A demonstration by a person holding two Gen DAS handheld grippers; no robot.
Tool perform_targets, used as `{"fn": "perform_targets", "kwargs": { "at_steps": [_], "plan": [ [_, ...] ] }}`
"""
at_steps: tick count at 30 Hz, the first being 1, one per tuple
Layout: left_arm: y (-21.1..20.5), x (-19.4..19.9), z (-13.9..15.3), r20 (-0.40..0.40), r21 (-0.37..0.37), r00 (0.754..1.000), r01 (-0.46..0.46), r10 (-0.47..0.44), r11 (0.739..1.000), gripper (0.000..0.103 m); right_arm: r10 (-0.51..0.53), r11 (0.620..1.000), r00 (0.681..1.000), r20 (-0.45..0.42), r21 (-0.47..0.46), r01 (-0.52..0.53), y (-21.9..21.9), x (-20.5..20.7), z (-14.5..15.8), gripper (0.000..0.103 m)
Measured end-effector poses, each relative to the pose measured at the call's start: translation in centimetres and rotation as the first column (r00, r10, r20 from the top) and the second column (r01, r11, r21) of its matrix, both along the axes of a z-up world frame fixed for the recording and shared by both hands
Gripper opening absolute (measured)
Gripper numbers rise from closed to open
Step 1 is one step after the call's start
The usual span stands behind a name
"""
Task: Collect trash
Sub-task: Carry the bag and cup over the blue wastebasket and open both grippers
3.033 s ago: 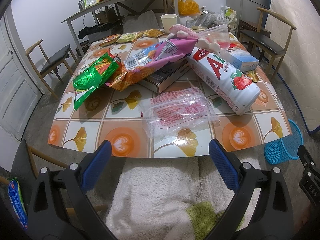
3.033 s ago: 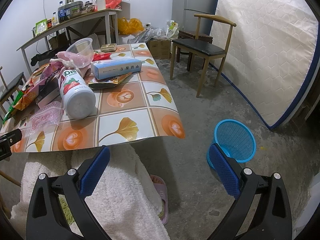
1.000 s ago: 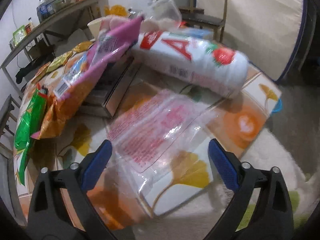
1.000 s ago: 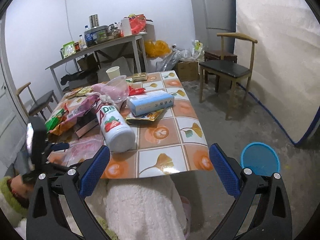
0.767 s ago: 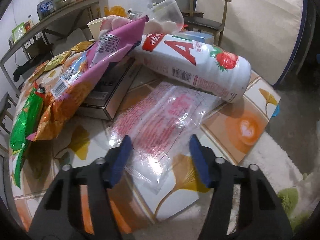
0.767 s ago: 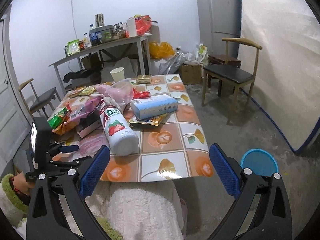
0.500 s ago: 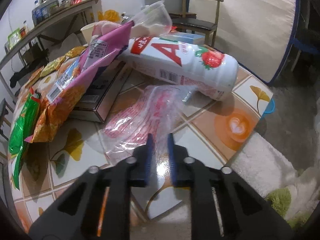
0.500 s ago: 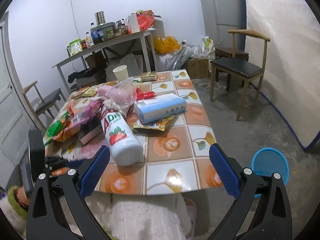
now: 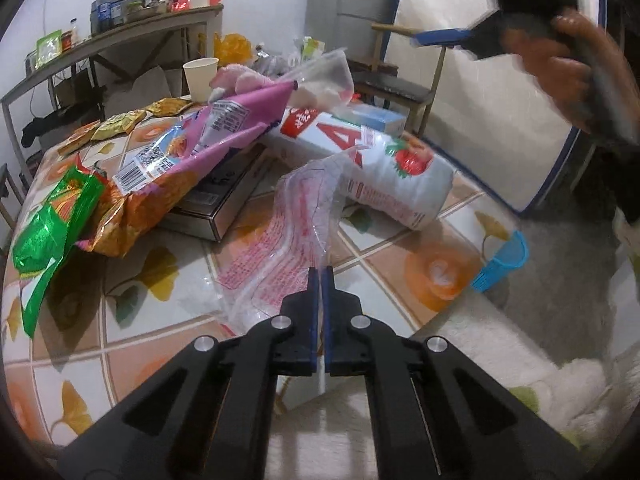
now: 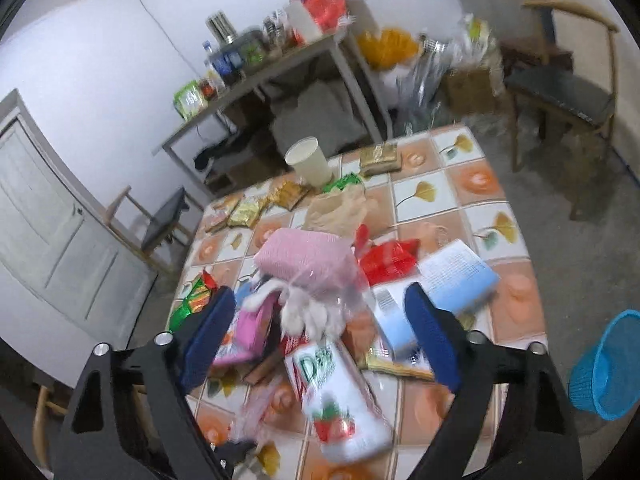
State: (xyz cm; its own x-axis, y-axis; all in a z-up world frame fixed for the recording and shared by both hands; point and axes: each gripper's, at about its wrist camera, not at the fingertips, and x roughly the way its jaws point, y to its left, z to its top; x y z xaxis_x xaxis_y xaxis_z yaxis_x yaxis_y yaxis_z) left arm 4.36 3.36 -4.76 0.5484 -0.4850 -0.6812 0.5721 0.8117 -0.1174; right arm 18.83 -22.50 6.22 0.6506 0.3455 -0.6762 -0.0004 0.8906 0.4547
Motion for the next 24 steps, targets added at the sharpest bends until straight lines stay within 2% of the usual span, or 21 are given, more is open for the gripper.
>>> {"fn": "perform_targets", "kwargs": {
  "at_steps": [2,4,7,9,11,13,20,24],
  "plan": [
    [0.2,-0.5,0.3,0.009,-0.021,1.000,-0.007,0.007,1.000,0.000,0.012,1.000,0.996,-0.087,-0.022,-0.014,0.4,3.5,-1.3,0.068],
    [0.4,-1.0,0.6,0.029,-0.038,0.999,-0.014,0.016,0.999,0.000,0.031,0.999,0.988,-0.151,-0.033,-0.036,0.9,5.4,-2.5,0.062],
    [0.7,-1.3,1.0,0.026,-0.075,0.999,-0.017,0.019,0.997,0.000,0.059,0.997,0.970,-0.235,-0.034,-0.069,1.4,7.4,-4.1,0.045],
    [0.8,-1.4,1.3,0.022,-0.098,1.000,-0.017,0.019,0.995,0.000,0.075,0.996,0.964,-0.255,-0.025,-0.084,1.6,7.6,-4.5,0.020],
    [1.0,-1.4,1.6,0.020,-0.114,1.000,-0.014,0.016,0.993,0.000,0.071,0.996,0.966,-0.248,-0.038,-0.083,1.6,7.3,-4.4,0.010],
    [1.0,-1.6,2.0,0.018,-0.128,1.000,-0.011,0.013,0.992,0.000,0.067,0.996,0.969,-0.236,-0.041,-0.079,1.4,6.9,-4.2,0.006],
    [1.2,-2.1,4.8,0.033,-0.190,0.999,-0.007,0.013,0.982,0.000,0.048,0.999,0.986,-0.159,0.008,-0.048,-0.4,4.3,-2.8,0.006],
    [-0.1,-2.7,7.4,0.054,-0.236,0.998,0.046,-0.034,0.971,0.000,0.007,0.998,0.998,-0.061,0.059,-0.003,-3.6,0.0,-0.2,0.006]
  ]
}}
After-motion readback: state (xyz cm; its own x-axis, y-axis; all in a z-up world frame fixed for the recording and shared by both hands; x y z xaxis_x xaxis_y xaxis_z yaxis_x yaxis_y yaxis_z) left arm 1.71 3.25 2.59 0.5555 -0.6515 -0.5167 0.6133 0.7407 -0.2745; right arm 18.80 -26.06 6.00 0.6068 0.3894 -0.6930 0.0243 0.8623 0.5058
